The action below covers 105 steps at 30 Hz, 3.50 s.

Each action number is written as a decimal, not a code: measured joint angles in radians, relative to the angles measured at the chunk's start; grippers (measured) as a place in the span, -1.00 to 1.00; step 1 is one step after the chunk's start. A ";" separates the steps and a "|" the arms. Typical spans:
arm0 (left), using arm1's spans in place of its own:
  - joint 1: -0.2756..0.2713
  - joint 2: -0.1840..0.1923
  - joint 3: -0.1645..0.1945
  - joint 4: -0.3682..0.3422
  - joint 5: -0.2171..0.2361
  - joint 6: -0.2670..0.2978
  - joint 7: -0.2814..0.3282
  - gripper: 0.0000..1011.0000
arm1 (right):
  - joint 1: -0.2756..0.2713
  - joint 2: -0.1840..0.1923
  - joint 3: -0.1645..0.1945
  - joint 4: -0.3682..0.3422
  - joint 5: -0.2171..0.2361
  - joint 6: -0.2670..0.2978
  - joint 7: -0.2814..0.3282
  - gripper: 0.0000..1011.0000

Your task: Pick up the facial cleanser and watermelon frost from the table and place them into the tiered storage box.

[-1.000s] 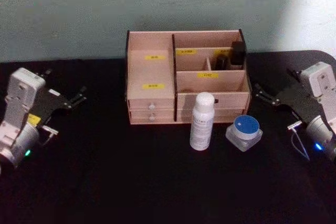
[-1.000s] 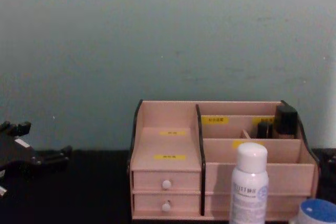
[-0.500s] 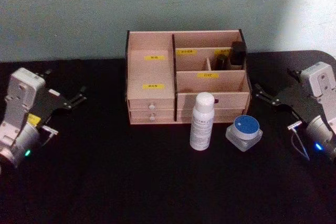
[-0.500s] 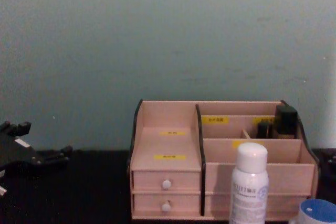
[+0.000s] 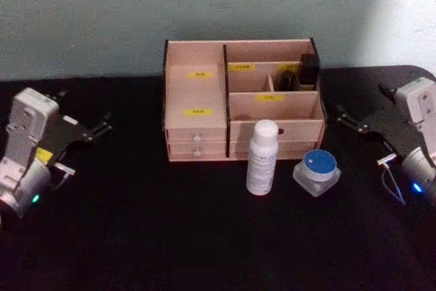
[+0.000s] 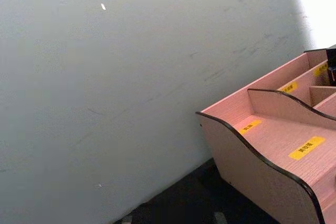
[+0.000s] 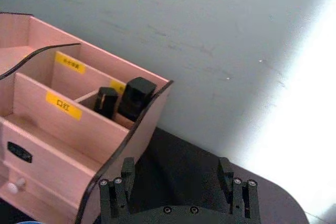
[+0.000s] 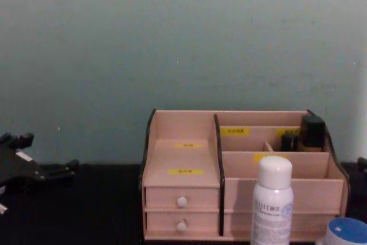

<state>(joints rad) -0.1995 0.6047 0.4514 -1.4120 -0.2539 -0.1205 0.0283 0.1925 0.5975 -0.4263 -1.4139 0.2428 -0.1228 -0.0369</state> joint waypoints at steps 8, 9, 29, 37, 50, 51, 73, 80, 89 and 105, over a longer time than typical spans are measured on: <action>0.000 0.000 0.000 0.000 0.000 0.000 0.000 0.98 | -0.048 0.023 0.053 -0.055 0.020 -0.005 0.017 0.98; 0.000 0.000 0.000 0.000 0.000 0.000 0.000 0.98 | -0.062 0.034 0.065 -0.071 0.033 -0.004 0.032 0.98; 0.000 0.000 0.000 0.000 0.000 0.000 0.000 0.98 | -0.218 0.149 0.136 -0.271 0.140 -0.031 0.274 0.98; 0.000 0.000 0.000 0.000 0.000 0.000 0.000 0.98 | -0.212 0.148 0.109 -0.283 0.172 -0.040 0.406 0.98; 0.000 0.000 0.000 0.000 0.000 0.000 0.000 0.98 | -0.147 0.097 0.064 -0.216 0.221 0.023 0.571 0.98; 0.000 0.000 0.000 0.000 0.000 0.000 0.000 0.98 | -0.142 0.093 0.061 -0.211 0.224 0.028 0.580 0.98; 0.000 0.000 0.000 0.000 0.000 0.000 0.000 0.98 | -0.032 -0.005 -0.002 -0.071 0.212 0.091 0.649 0.98; 0.000 0.000 0.000 0.000 0.000 0.000 0.000 0.98 | -0.006 -0.023 -0.013 -0.035 0.207 0.098 0.650 0.98; 0.000 0.000 0.000 0.000 0.000 0.000 0.000 0.98 | 0.030 -0.047 -0.031 0.013 0.194 0.095 0.660 0.98; 0.000 0.000 0.000 0.000 0.000 0.000 0.000 0.98 | 0.079 -0.086 -0.049 0.071 0.181 0.082 0.668 0.98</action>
<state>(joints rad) -0.1995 0.6047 0.4514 -1.4120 -0.2539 -0.1205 0.0283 0.2712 0.5110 -0.4755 -1.3433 0.4237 -0.0407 0.6307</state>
